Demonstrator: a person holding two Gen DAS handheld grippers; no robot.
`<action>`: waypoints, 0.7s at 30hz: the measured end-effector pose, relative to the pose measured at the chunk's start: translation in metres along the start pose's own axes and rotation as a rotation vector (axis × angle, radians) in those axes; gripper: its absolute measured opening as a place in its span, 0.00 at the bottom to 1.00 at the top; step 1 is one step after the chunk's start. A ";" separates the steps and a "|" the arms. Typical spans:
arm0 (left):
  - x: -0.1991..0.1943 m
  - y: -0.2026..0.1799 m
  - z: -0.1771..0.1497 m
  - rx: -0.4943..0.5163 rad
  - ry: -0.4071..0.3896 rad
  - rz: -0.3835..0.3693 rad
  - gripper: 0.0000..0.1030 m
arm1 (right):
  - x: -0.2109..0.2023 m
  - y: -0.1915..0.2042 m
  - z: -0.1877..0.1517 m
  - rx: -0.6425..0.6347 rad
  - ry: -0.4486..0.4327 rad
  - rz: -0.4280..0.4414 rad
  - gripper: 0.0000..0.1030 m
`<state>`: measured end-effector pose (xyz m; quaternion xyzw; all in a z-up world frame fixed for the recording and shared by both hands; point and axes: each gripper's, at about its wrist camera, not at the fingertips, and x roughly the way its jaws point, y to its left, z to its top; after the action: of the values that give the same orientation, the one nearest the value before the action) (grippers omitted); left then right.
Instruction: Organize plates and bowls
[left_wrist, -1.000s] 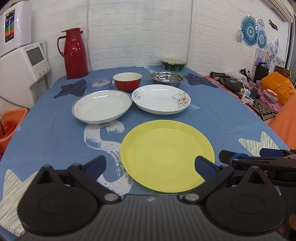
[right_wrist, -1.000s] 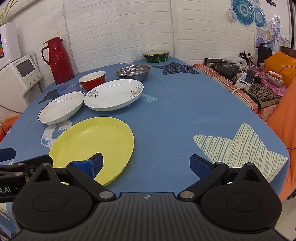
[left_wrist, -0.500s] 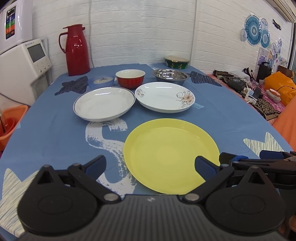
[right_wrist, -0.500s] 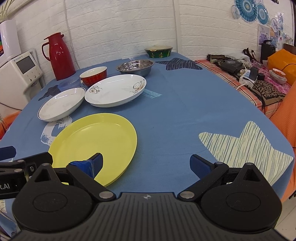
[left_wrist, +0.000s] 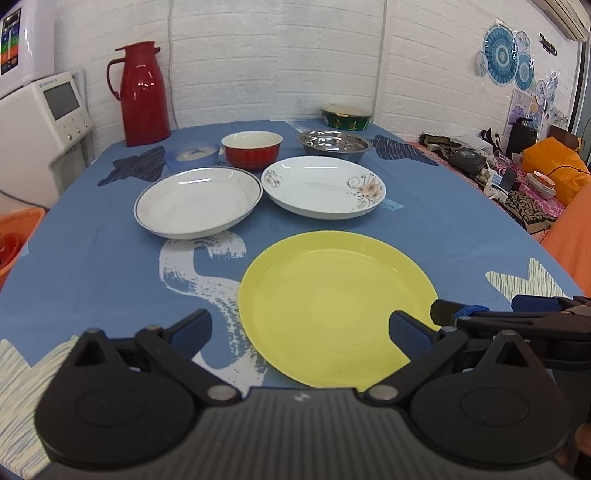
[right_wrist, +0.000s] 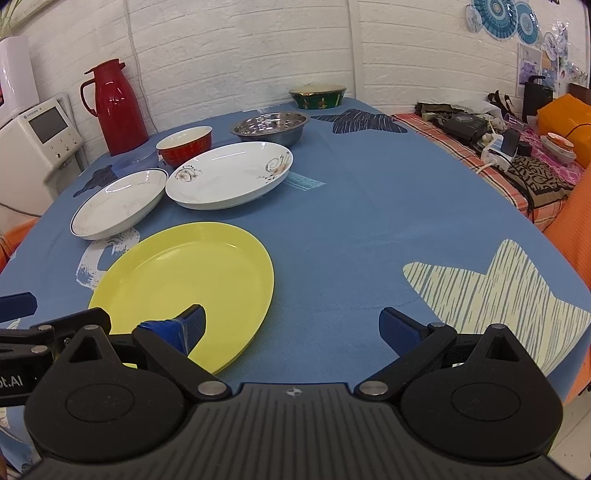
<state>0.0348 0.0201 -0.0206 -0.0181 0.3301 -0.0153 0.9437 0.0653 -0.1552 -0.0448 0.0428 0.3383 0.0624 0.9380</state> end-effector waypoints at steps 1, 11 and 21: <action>0.002 0.002 0.001 0.001 0.005 0.000 0.98 | 0.001 0.000 0.001 -0.003 -0.002 0.005 0.86; 0.040 0.033 0.009 -0.044 0.099 -0.056 0.98 | 0.037 0.009 0.010 -0.054 0.050 0.040 0.85; 0.086 0.046 0.013 -0.071 0.193 -0.066 0.98 | 0.069 0.024 0.016 -0.129 0.093 0.050 0.87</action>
<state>0.1108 0.0626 -0.0660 -0.0610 0.4190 -0.0363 0.9052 0.1265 -0.1219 -0.0727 -0.0120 0.3756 0.1091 0.9203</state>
